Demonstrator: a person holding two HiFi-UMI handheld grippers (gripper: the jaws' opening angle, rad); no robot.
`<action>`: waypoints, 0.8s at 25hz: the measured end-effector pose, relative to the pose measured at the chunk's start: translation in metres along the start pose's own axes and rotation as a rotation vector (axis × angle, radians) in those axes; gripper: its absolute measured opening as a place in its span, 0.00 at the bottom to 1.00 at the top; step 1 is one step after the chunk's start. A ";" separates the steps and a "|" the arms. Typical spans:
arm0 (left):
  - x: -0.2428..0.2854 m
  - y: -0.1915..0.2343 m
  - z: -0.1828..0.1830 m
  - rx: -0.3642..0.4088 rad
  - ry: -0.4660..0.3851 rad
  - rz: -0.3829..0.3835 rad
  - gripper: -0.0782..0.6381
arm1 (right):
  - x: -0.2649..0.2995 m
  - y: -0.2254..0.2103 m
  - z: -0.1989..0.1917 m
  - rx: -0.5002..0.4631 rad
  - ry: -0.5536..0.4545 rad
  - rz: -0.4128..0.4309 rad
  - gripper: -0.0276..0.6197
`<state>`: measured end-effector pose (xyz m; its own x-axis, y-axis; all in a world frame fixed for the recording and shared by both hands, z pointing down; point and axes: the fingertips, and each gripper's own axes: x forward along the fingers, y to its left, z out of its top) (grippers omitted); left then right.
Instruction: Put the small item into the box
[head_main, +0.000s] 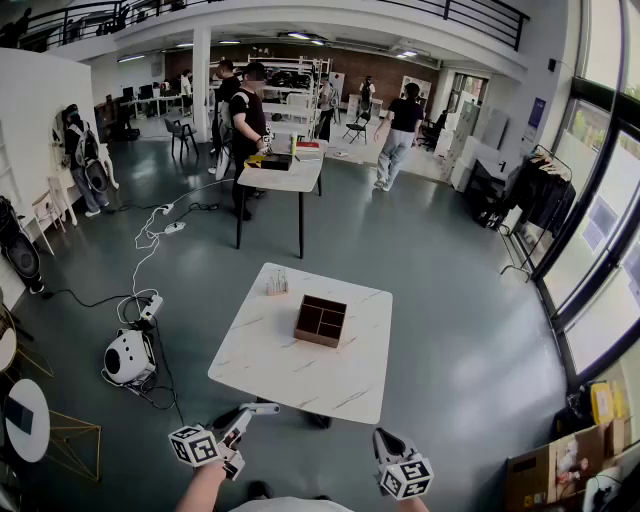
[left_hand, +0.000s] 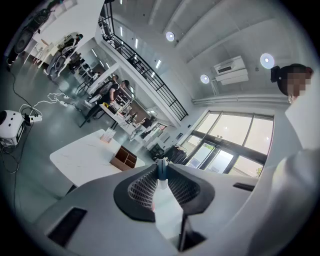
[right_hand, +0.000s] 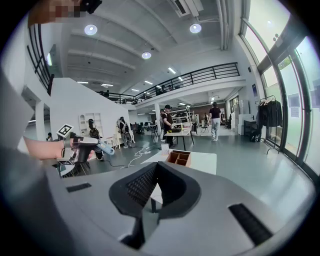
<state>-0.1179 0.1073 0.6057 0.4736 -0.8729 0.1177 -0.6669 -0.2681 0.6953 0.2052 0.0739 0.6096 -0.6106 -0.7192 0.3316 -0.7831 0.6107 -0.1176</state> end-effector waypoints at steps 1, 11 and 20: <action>-0.001 -0.001 0.000 0.000 0.000 0.000 0.21 | -0.001 0.001 0.001 0.000 -0.001 0.000 0.08; 0.001 0.002 0.003 0.007 0.010 -0.010 0.21 | 0.004 0.004 0.002 0.004 -0.002 -0.007 0.08; 0.001 0.013 0.008 0.002 0.029 -0.018 0.21 | 0.011 0.003 0.002 0.054 0.005 -0.058 0.08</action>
<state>-0.1303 0.0998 0.6092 0.5018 -0.8558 0.1256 -0.6594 -0.2845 0.6959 0.1961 0.0676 0.6109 -0.5636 -0.7509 0.3442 -0.8224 0.5491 -0.1487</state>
